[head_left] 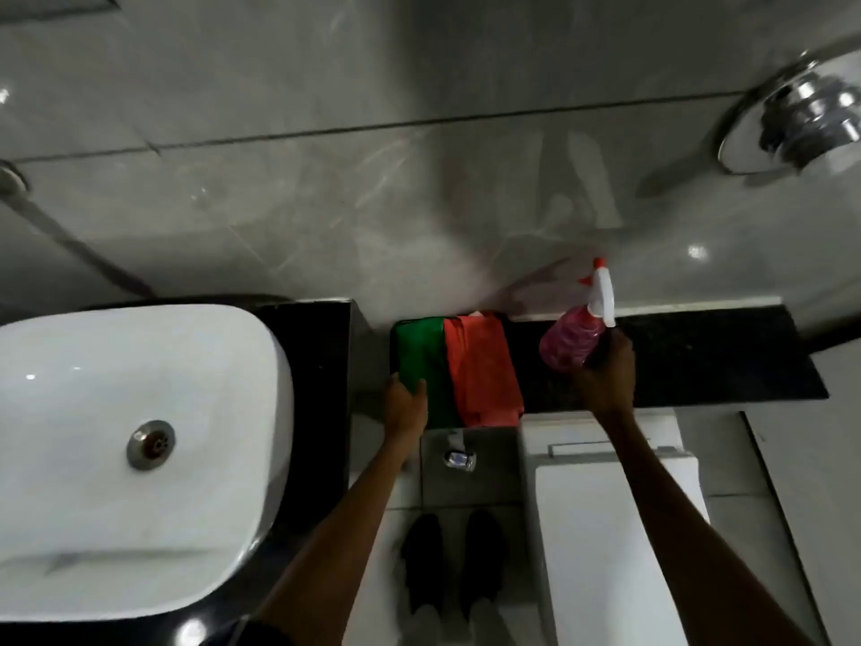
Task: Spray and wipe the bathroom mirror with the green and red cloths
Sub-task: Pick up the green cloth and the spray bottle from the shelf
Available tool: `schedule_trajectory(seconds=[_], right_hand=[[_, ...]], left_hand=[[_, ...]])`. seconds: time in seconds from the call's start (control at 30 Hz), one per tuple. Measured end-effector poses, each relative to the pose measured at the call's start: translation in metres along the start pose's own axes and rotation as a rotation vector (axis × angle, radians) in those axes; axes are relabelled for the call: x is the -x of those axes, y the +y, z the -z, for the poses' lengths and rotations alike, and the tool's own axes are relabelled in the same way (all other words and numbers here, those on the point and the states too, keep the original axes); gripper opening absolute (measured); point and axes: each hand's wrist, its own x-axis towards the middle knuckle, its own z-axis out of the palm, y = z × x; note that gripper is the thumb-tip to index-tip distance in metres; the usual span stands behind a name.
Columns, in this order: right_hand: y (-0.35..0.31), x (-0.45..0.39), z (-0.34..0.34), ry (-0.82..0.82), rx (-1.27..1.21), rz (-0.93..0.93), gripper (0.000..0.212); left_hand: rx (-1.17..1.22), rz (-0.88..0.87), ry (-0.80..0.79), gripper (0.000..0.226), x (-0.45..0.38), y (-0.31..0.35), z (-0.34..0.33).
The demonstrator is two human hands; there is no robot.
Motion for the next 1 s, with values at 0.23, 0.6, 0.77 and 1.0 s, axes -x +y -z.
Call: schedule_trajectory(seconds=[0.23, 0.6, 0.77, 1.0], right_hand=[[-0.019, -0.048, -0.021, 0.109, -0.262, -0.008, 0.056], [-0.054, -0.025, -0.016, 0.08, -0.075, 0.392, 0.02], [-0.104, 0.044, 0.004, -0.156, -0.136, 0.53, 0.021], [-0.166, 0.124, -0.003, -0.434, -0.349, 0.34, 0.019]], left_hand=[[-0.086, 0.143, 0.154, 0.056, -0.03, 0.01, -0.037], [0.379, 0.152, -0.032, 0.038, -0.04, 0.018, -0.019], [0.62, 0.163, -0.159, 0.048, 0.007, 0.043, 0.036], [0.826, -0.138, -0.37, 0.077, 0.065, 0.081, 0.117]])
